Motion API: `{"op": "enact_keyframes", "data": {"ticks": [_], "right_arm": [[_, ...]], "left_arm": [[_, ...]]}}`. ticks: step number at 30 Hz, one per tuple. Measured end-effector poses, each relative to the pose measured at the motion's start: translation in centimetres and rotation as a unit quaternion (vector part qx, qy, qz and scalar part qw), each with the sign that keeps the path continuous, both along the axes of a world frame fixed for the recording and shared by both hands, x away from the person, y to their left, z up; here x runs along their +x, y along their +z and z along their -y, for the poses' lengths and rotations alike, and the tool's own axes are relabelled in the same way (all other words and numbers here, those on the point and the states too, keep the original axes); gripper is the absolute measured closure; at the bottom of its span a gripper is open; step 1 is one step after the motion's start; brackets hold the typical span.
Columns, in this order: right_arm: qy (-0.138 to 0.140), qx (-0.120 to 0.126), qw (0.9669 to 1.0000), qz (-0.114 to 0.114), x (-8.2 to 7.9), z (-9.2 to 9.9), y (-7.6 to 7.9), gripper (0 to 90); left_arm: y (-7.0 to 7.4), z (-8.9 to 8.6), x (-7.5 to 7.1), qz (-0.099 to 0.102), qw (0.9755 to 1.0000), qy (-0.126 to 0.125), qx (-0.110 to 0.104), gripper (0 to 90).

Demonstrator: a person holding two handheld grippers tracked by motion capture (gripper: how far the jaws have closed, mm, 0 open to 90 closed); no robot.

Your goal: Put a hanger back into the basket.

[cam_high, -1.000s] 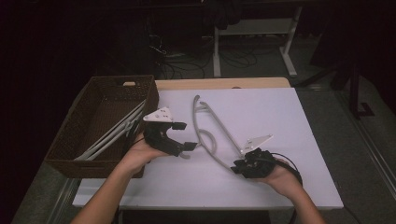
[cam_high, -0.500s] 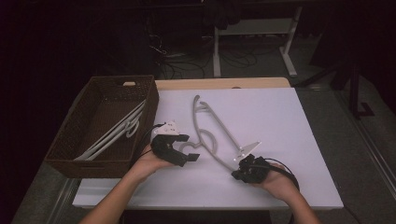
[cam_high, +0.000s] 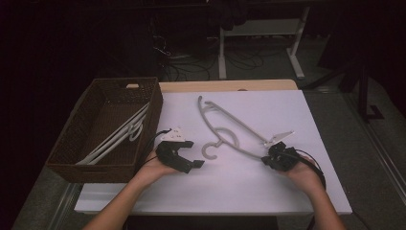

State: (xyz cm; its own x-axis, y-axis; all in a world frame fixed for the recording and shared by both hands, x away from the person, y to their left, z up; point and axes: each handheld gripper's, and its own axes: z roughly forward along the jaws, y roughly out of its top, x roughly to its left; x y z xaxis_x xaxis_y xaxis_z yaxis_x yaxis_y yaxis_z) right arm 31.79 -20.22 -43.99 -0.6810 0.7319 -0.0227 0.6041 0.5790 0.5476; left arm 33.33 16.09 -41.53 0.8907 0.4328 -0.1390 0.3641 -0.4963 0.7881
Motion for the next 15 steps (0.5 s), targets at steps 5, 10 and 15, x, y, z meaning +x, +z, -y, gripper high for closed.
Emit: {"op": "enact_keyframes", "data": {"ticks": [5,10,15], "right_arm": [[-0.024,0.018,0.9995,0.004,1.1,1.0,0.5,88.3],[-0.004,0.059,0.9982,0.013,2.4,-1.1,1.9,81.2],[0.008,0.077,0.9969,0.016,5.5,-5.0,2.1,77.5]], "left_arm": [[-0.3,0.0,0.1,-0.003,1.0,-0.001,0.002,13.4],[-0.4,-0.1,0.2,-0.003,1.0,0.002,0.0,13.4],[-0.3,-0.2,0.1,0.001,1.0,0.003,-0.003,13.4]]}}
